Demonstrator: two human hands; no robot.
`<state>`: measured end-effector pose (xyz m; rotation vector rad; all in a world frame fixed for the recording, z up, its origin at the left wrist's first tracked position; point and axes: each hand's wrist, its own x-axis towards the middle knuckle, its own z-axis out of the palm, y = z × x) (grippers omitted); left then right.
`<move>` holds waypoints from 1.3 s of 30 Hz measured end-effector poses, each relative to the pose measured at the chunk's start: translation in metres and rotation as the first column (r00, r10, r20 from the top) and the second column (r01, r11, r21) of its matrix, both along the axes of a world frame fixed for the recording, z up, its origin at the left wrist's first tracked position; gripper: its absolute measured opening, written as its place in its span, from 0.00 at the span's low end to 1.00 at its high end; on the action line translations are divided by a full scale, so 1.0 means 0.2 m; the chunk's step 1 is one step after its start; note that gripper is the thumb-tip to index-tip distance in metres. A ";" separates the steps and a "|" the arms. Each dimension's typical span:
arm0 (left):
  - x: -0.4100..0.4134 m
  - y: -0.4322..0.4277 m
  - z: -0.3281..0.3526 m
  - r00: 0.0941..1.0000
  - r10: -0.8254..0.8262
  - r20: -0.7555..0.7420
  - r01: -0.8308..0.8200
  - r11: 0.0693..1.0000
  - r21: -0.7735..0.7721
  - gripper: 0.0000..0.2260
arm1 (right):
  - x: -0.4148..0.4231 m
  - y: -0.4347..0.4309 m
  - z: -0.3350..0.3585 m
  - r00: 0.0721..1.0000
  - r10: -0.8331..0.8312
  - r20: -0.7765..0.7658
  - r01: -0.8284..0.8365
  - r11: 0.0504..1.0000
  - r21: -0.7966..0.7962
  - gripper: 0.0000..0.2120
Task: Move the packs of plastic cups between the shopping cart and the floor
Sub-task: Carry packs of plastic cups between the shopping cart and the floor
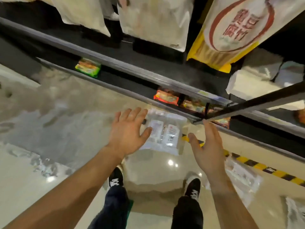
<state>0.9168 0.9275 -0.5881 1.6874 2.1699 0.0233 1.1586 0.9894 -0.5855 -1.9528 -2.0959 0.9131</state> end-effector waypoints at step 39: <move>-0.06 -0.34 -2.01 0.743 0.549 0.382 -0.618 0.782 0.077 0.32 | -0.22 -0.10 -2.11 0.944 0.212 -0.252 -0.205 0.977 0.054 0.34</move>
